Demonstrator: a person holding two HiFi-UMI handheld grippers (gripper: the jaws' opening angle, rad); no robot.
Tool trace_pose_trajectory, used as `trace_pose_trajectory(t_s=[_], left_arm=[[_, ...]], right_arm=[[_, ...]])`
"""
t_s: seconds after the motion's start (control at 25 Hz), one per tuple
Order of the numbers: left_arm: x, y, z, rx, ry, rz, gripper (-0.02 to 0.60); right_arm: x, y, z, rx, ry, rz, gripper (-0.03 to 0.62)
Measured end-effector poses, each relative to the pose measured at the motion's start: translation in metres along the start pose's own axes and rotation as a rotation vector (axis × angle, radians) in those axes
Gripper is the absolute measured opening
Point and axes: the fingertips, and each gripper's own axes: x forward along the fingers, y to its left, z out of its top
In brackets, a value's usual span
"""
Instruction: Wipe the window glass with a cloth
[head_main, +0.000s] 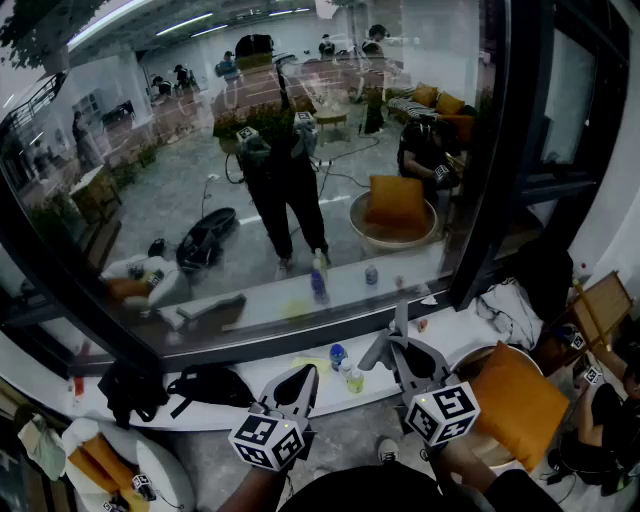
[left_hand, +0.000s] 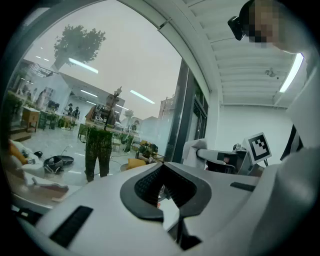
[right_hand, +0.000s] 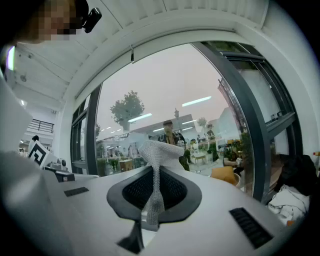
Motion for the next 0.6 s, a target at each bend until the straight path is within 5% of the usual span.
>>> trace_pose_trajectory(t_s=[0.6], left_arm=[[-0.005, 0.006, -0.005, 0.003, 0.01, -0.013, 0.006]], right_arm=[[0.005, 0.011, -0.009, 0.006, 0.002, 0.005, 0.043]])
